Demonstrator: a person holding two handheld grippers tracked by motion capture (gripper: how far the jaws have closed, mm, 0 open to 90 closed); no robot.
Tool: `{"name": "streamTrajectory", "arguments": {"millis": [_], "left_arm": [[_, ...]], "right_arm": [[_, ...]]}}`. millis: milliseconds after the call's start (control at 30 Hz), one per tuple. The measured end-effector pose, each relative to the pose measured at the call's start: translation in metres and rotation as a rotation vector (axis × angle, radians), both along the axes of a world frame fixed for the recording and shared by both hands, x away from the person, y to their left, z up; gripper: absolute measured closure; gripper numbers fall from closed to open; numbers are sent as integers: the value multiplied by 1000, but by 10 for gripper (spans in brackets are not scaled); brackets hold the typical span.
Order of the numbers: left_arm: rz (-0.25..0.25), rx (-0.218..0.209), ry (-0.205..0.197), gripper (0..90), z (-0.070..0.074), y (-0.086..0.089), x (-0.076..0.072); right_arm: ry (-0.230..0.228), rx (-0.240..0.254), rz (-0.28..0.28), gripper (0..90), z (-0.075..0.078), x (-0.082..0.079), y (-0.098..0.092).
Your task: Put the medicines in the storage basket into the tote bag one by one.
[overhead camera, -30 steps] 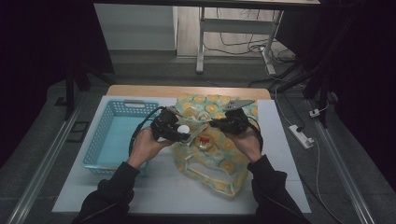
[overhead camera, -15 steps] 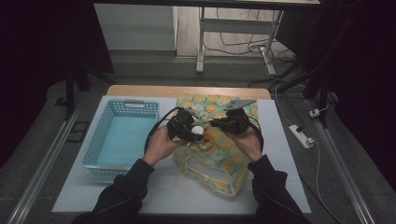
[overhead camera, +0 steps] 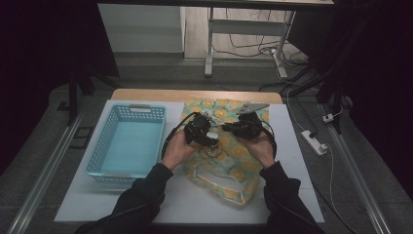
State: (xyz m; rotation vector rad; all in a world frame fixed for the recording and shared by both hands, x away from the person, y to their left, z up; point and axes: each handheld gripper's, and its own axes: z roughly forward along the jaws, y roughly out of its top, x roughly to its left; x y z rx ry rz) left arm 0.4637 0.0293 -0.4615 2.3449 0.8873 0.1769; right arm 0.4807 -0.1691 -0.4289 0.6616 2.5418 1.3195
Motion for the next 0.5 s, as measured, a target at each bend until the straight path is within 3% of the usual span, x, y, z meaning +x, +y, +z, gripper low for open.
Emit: {"name": "streamTrajectory", "arguments": {"millis": [267, 500], "left_arm": [[7, 32, -3, 505, -12, -6, 7], [8, 10, -15, 498, -15, -5, 7]], "right_arm": [[3, -2, -4, 900, -1, 1, -2], [1, -4, -1, 900, -1, 0, 0]]}}
